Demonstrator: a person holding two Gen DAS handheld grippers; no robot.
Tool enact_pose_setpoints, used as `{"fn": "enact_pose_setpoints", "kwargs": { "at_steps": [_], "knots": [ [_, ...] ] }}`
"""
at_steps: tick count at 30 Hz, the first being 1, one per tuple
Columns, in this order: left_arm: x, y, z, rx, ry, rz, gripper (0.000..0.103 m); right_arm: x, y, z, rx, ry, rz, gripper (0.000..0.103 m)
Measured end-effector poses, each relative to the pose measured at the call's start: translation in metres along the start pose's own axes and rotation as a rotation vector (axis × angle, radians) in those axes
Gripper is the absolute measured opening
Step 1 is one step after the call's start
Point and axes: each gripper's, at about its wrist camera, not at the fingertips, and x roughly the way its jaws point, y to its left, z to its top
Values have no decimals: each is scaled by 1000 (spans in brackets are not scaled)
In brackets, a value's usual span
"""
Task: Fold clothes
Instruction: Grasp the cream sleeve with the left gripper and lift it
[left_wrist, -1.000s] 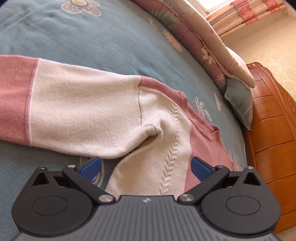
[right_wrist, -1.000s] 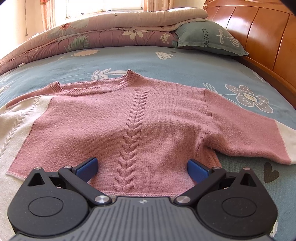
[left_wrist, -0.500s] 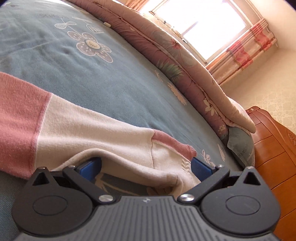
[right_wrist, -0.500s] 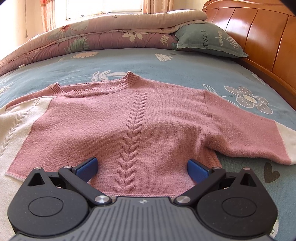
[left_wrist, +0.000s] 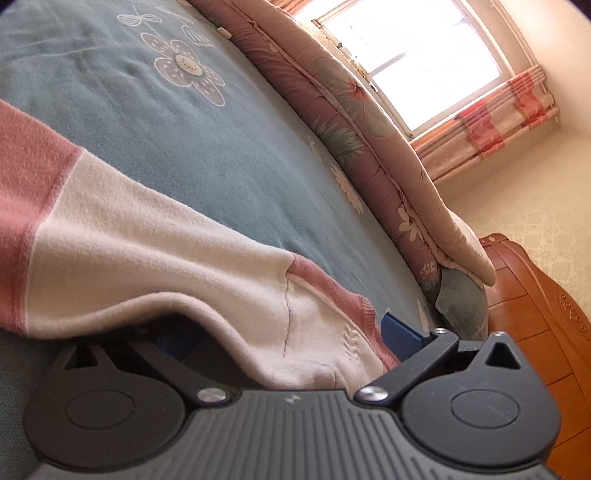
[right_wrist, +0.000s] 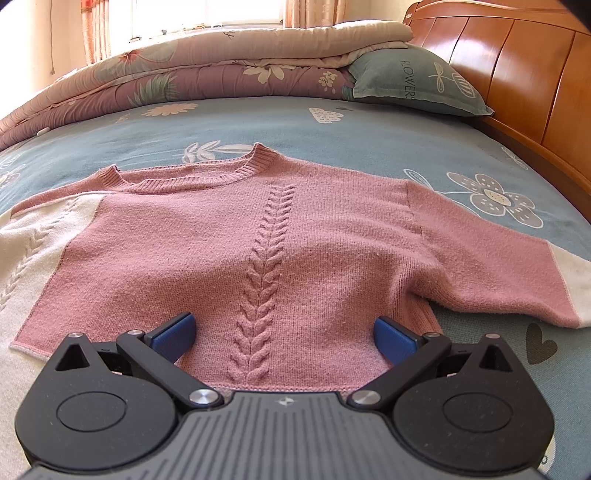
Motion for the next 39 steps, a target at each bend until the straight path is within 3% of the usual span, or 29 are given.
{"fn": "enact_pose_setpoints", "kwargs": {
  "at_steps": [3, 5, 7, 11, 15, 20, 23, 25, 29, 35, 39],
  "knots": [
    [-26, 13, 1, 0, -89, 78, 102, 0, 0, 0, -2, 1, 1, 103],
    [-35, 28, 6, -13, -137, 88, 102, 0, 0, 0, -3, 0, 0, 103],
    [-33, 33, 11, -6, -150, 77, 102, 0, 0, 0, -4, -1, 0, 103],
    [-7, 20, 30, 61, -171, 134, 102, -1, 1, -1, -4, -4, -2, 103],
    [0, 20, 28, 6, -172, 105, 102, 0, 1, -1, -3, -5, -3, 103],
    [-6, 21, 26, 119, -165, 122, 102, -1, 1, -2, -5, -5, -4, 103],
    [-12, 43, 51, -15, -227, 138, 102, -1, 1, -1, -7, -4, -3, 103],
    [-22, 57, 67, -102, -283, 186, 102, -1, 1, -1, -6, -3, -1, 103],
    [-42, 74, 85, -204, -289, 154, 102, -1, 1, -1, -7, -4, -2, 103],
    [-80, 76, 111, -133, -324, 205, 102, -1, 1, -2, -8, -6, -2, 103],
    [-104, 88, 118, -79, -352, 286, 102, -1, 1, -2, -8, -7, -2, 103]
  ]
}}
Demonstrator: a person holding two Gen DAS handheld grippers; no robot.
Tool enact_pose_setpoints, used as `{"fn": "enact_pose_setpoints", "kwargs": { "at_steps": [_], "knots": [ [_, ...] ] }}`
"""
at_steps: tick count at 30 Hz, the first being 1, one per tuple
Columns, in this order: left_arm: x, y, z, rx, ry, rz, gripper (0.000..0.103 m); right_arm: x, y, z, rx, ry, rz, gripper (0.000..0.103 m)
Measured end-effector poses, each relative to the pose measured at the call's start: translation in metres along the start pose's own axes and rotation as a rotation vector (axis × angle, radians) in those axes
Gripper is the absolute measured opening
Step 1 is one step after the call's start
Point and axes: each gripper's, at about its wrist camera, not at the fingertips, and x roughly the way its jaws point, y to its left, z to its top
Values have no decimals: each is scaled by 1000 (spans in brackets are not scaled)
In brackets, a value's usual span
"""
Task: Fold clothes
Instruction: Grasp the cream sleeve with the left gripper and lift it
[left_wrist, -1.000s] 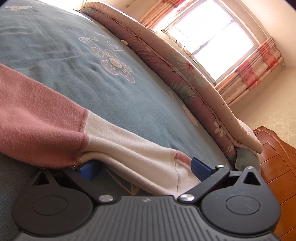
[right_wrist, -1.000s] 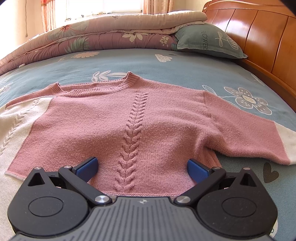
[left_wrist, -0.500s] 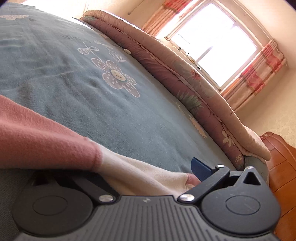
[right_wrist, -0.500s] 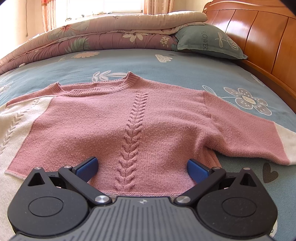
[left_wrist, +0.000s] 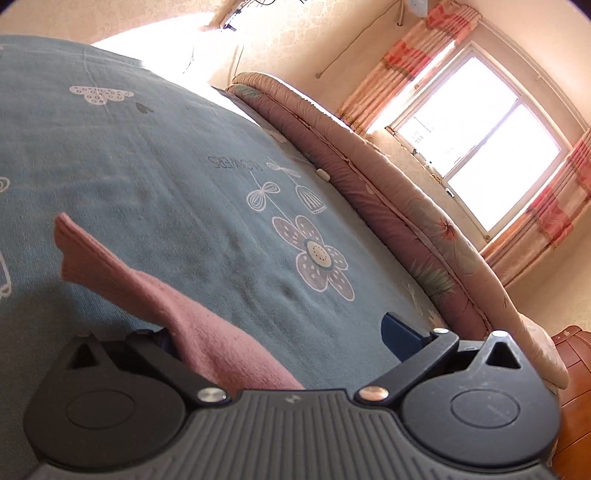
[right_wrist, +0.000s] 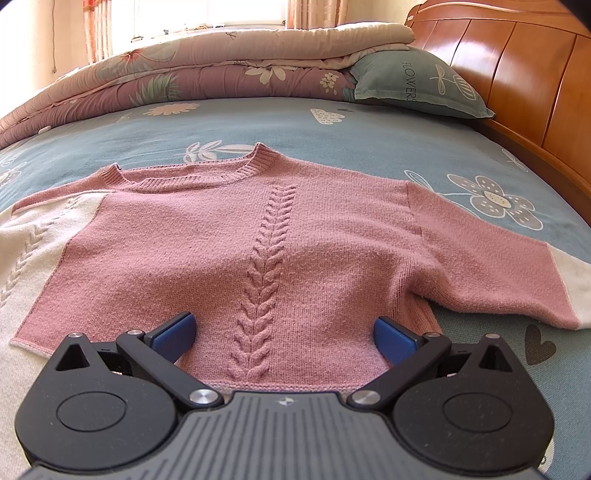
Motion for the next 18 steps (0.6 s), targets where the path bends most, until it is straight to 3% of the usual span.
{"fn": "enact_pose_setpoints", "kwargs": {
  "at_steps": [7, 14, 16, 18],
  "knots": [
    [9, 41, -11, -62, 113, -26, 102, 0, 0, 0, -1, -4, 0, 103],
    [15, 64, -14, -115, 62, -87, 102, 0, 0, -1, 2, -6, 2, 103],
    [14, 67, -12, -141, 68, -83, 97, 0, 0, -1, 2, -6, 2, 103],
    [12, 71, -12, -158, 79, -76, 86, 0, 0, -1, 2, -6, 2, 103]
  ]
}}
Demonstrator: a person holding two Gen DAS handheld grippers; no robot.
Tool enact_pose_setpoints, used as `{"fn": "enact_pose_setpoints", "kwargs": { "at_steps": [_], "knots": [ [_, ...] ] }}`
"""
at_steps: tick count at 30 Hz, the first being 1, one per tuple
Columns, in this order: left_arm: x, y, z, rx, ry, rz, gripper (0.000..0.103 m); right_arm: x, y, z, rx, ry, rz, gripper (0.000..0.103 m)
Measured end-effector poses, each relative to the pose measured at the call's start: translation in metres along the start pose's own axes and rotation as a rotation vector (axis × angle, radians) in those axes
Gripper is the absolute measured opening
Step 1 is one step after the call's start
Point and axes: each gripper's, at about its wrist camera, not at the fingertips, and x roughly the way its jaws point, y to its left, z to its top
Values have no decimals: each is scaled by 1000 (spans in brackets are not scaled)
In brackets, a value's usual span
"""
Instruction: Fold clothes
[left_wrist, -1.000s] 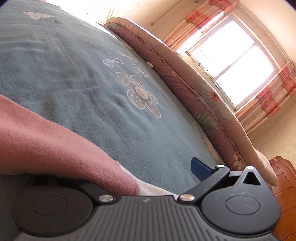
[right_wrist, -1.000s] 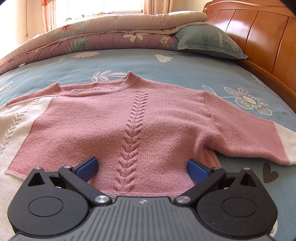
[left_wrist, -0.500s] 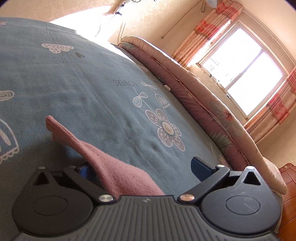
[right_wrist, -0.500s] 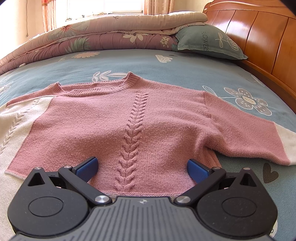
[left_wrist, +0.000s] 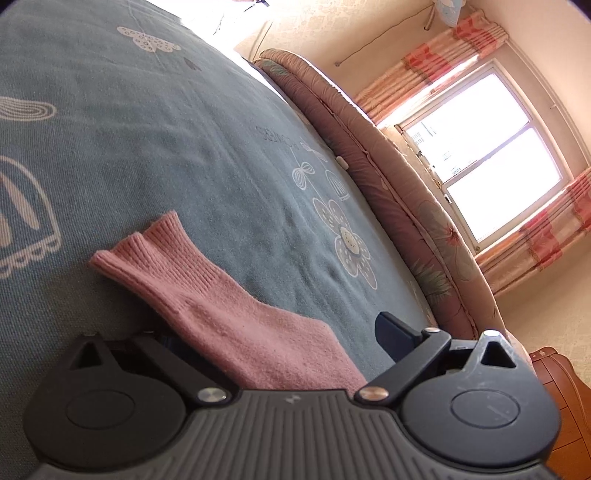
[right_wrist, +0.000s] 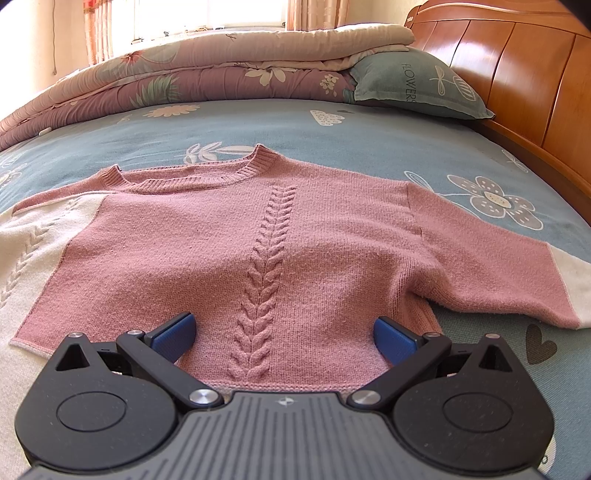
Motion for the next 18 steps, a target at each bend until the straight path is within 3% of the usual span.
{"fn": "enact_pose_setpoints", "kwargs": {
  "at_steps": [4, 6, 8, 10, 12, 18],
  "knots": [
    [-6, 14, 2, -44, 4, 1, 64, 0, 0, 0, 0, 0, -1, 103],
    [-6, 25, 6, -88, -9, 26, 35, 0, 0, 0, 0, -1, -1, 103],
    [-5, 30, 7, -110, -18, 64, 13, 0, 1, 0, 0, -1, -2, 103],
    [-3, 30, 7, -104, -26, 98, 9, 0, 1, 0, 0, -2, -2, 103],
    [0, 17, 9, -23, -35, 149, 6, 0, 1, -1, 1, -2, -2, 103],
    [-8, -11, 40, 49, -124, 166, 5, 0, 0, -1, 2, -3, -1, 103]
  ]
}}
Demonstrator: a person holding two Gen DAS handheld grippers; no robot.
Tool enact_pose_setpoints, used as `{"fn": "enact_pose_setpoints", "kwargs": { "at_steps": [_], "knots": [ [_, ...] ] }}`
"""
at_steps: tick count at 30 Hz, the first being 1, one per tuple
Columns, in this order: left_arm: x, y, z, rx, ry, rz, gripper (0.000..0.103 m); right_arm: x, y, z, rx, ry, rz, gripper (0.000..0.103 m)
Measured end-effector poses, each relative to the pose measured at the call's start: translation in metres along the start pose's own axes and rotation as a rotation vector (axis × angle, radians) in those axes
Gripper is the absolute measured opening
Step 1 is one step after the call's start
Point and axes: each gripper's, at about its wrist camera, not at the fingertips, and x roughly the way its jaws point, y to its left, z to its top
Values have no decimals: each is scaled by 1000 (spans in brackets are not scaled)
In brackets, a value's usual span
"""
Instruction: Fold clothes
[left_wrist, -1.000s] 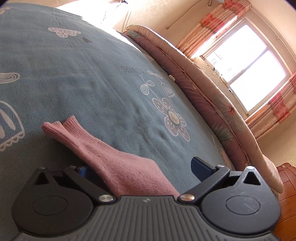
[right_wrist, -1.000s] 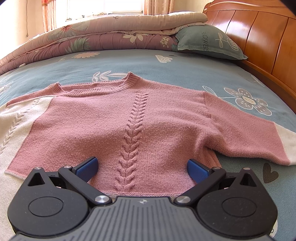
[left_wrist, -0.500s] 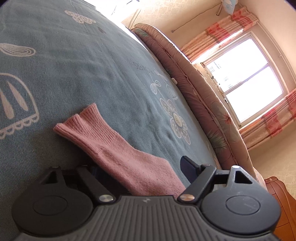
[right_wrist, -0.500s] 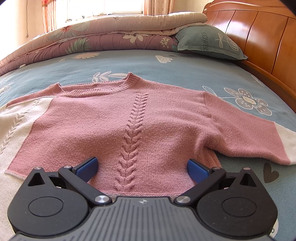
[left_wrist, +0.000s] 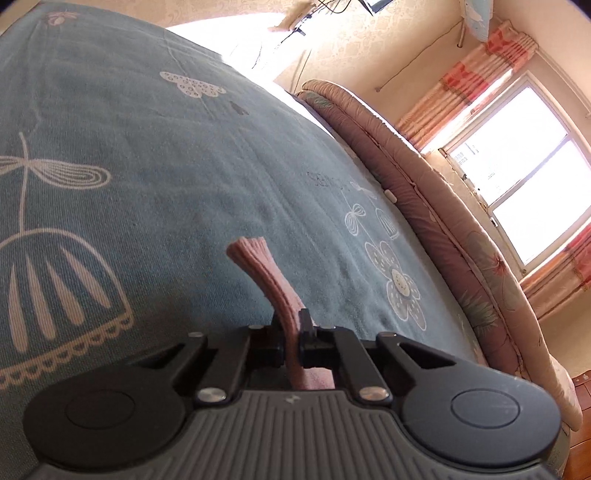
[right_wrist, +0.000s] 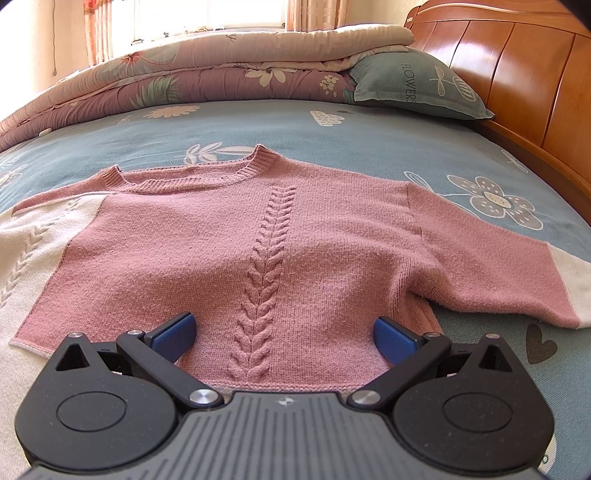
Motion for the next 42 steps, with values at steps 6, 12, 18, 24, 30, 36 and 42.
{"fn": "enact_pose_setpoints", "kwargs": {
  "at_steps": [6, 12, 18, 24, 30, 36, 42],
  "knots": [
    [-6, -7, 11, 81, -2, 71, 7, 0, 0, 0, -1, -1, -1, 103],
    [-29, 36, 18, 32, -26, 323, 9, 0, 0, 0, -1, -1, -1, 103],
    [-19, -31, 5, 238, 152, 92, 44, 0, 0, 0, -1, -2, -2, 103],
    [11, -137, -55, 543, 336, -151, 50, 0, 0, 0, -1, -3, -1, 103],
    [48, -187, -119, 860, 425, -180, 50, 0, -1, 0, 0, -2, 2, 103],
    [60, -190, -148, 1081, 443, -193, 55, 0, 0, 0, -1, -2, 2, 103],
    [66, -195, -150, 1184, 469, -217, 60, 0, 0, 0, -1, -3, 1, 103]
  ]
}}
